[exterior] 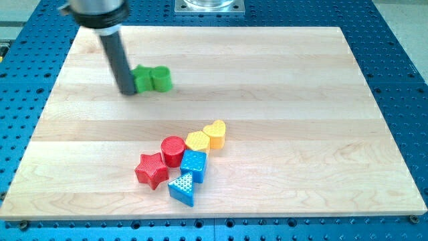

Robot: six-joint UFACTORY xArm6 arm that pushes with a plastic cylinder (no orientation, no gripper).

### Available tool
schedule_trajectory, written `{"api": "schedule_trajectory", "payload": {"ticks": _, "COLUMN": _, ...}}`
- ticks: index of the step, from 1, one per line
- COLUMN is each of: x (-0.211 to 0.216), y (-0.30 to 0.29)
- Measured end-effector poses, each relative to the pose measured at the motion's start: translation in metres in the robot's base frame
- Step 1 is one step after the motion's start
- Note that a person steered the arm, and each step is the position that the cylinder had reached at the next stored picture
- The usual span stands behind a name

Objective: Push the green star to the top center of the board

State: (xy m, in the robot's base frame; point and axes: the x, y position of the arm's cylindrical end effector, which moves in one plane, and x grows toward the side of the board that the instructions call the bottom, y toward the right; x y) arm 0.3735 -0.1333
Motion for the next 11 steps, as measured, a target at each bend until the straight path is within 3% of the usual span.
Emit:
{"api": "schedule_trajectory", "payload": {"ticks": 2, "x": -0.056, "y": 0.082}}
{"api": "schedule_trajectory", "payload": {"ticks": 3, "x": -0.025, "y": 0.086}}
{"api": "schedule_trajectory", "payload": {"ticks": 4, "x": -0.023, "y": 0.104}}
{"api": "schedule_trajectory", "payload": {"ticks": 5, "x": -0.06, "y": 0.136}}
{"api": "schedule_trajectory", "payload": {"ticks": 6, "x": -0.084, "y": 0.136}}
{"api": "schedule_trajectory", "payload": {"ticks": 7, "x": -0.05, "y": 0.094}}
{"api": "schedule_trajectory", "payload": {"ticks": 8, "x": -0.077, "y": 0.068}}
{"api": "schedule_trajectory", "payload": {"ticks": 9, "x": -0.112, "y": 0.118}}
{"api": "schedule_trajectory", "payload": {"ticks": 10, "x": -0.132, "y": 0.133}}
{"api": "schedule_trajectory", "payload": {"ticks": 11, "x": -0.1, "y": 0.169}}
